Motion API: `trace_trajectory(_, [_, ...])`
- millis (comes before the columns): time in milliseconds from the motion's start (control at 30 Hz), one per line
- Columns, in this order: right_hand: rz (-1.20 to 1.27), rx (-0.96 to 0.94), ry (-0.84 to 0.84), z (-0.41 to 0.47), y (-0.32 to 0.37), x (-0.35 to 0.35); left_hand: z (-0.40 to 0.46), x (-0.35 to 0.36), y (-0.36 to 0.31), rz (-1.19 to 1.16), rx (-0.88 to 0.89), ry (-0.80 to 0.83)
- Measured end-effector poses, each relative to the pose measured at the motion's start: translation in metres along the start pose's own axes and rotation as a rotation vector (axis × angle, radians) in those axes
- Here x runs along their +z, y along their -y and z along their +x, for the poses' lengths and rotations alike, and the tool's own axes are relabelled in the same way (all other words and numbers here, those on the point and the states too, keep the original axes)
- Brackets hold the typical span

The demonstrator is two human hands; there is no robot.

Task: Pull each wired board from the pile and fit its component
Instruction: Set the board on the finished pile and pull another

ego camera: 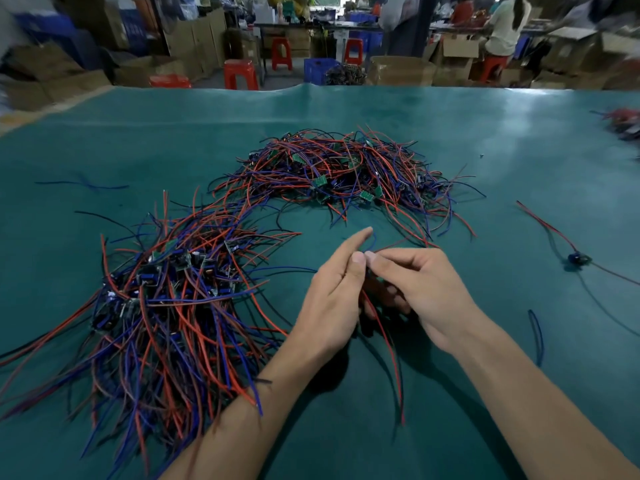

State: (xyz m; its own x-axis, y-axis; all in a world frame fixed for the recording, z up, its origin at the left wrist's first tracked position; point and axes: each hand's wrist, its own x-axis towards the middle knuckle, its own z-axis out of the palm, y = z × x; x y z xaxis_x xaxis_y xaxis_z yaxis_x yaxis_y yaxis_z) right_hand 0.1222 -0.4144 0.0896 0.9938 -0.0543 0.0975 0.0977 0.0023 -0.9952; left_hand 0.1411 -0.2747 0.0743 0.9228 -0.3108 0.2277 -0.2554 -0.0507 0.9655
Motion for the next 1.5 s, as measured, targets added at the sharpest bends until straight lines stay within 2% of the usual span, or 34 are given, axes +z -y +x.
trace_trajectory(67, [0.130, 0.066, 0.055, -0.001, 0.003, -0.002, -0.002, 0.000, 0.000, -0.006, 0.008, 0.026])
trace_trajectory(133, [0.138, 0.092, 0.073, -0.001, 0.006, -0.004, -0.003, 0.001, 0.001, -0.015, -0.017, 0.031])
trace_trajectory(267, [0.099, 0.021, -0.092, 0.002, 0.006, -0.003, -0.002, 0.002, -0.002, -0.069, -0.088, 0.058])
trace_trajectory(367, [0.090, -0.020, -0.220, 0.005, 0.003, -0.002, 0.000, 0.002, -0.002, -0.097, -0.075, 0.063])
trace_trajectory(600, [-0.120, -0.126, -0.290, 0.006, -0.004, -0.001, -0.001, 0.003, 0.000, -0.183, -0.104, 0.054])
trace_trajectory(767, [-0.066, -0.103, -0.237, 0.007, -0.002, -0.012, -0.002, 0.005, 0.000, -0.189, -0.130, 0.144])
trace_trajectory(900, [-0.204, -0.131, -0.434, 0.013, -0.001, -0.027, -0.003, 0.005, 0.000, -0.157, -0.148, 0.228])
trace_trajectory(1033, [-0.183, -0.144, -0.634, 0.019, 0.003, -0.044, -0.002, 0.003, 0.000, -0.098, -0.138, 0.254])
trace_trajectory(1167, [0.128, -0.116, -0.878, 0.019, 0.011, -0.062, -0.003, 0.006, 0.001, -0.105, -0.124, 0.222])
trace_trajectory(1267, [0.343, 0.005, -1.008, 0.018, 0.012, -0.063, 0.001, 0.006, 0.003, -0.127, -0.089, 0.039])
trace_trajectory(1333, [0.312, 0.075, -0.867, 0.016, 0.012, -0.052, 0.004, 0.004, 0.005, -0.144, -0.055, -0.065])
trace_trajectory(1433, [0.037, 0.121, -0.357, 0.007, 0.010, -0.022, 0.003, 0.002, 0.005, -0.160, -0.016, -0.088])
trace_trajectory(1500, [-0.107, 0.028, -0.141, 0.003, 0.005, -0.006, 0.002, 0.000, 0.005, -0.148, 0.001, -0.080])
